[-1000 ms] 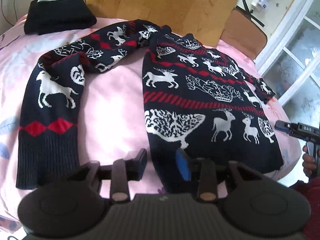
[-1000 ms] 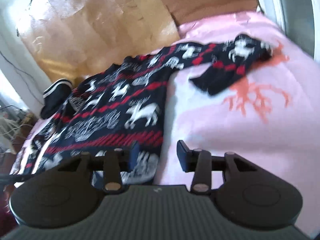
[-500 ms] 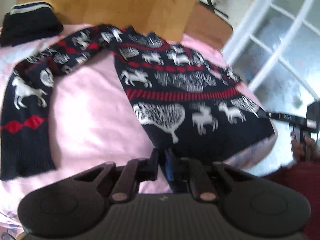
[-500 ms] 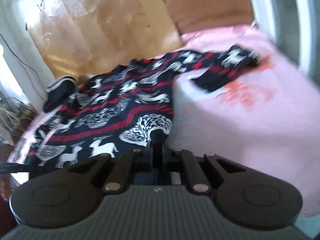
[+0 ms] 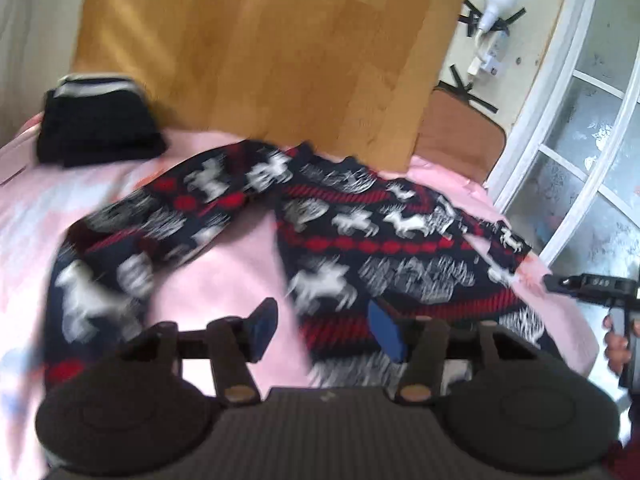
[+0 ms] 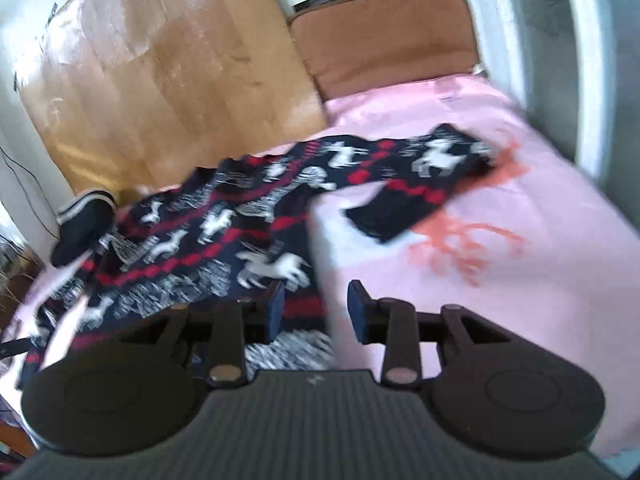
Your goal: Fold small clothes
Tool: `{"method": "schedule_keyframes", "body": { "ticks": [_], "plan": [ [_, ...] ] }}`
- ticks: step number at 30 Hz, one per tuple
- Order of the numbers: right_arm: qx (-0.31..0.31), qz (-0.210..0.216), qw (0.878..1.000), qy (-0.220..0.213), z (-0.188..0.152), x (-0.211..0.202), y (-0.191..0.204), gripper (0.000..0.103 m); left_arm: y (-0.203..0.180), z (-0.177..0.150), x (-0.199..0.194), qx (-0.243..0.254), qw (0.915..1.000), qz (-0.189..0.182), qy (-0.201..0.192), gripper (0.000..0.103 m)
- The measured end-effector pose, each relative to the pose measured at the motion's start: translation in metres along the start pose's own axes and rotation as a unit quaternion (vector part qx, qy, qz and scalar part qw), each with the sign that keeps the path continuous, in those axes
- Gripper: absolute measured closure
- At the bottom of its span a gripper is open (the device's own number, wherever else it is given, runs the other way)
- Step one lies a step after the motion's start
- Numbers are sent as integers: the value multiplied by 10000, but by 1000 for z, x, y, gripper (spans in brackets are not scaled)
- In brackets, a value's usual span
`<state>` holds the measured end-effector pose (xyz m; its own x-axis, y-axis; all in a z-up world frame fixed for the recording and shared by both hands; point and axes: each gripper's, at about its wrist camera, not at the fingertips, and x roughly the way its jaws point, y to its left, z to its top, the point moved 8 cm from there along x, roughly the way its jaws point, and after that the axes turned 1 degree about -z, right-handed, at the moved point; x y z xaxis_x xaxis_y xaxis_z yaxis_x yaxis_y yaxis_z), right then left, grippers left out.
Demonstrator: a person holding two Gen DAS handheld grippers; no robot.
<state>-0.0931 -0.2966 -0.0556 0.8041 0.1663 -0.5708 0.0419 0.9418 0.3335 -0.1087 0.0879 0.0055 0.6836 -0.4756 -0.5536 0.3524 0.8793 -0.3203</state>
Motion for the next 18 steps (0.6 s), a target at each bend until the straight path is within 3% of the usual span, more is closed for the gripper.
{"method": "schedule_keyframes", "body": {
  "ticks": [6,9,13,15,18],
  "plan": [
    [-178,588,9981,-94,9,54,51,64,-59,30,78,750,9971,76,-108,45],
    [-117,766,9970,36,14,84,65,65,-73,38,114,1018,9939,339,-242,41],
    [-245,419,9972,565,17,117,56,68,-70,45,143,1213,9903,664,-151,38],
    [-271,516,9969,536,34,118,50,67,-68,51,158,1181,9900,743,-206,29],
    [-412,468,9979,152,78,124,42,65,-57,52,184,1006,9906,924,-81,28]
  ]
}}
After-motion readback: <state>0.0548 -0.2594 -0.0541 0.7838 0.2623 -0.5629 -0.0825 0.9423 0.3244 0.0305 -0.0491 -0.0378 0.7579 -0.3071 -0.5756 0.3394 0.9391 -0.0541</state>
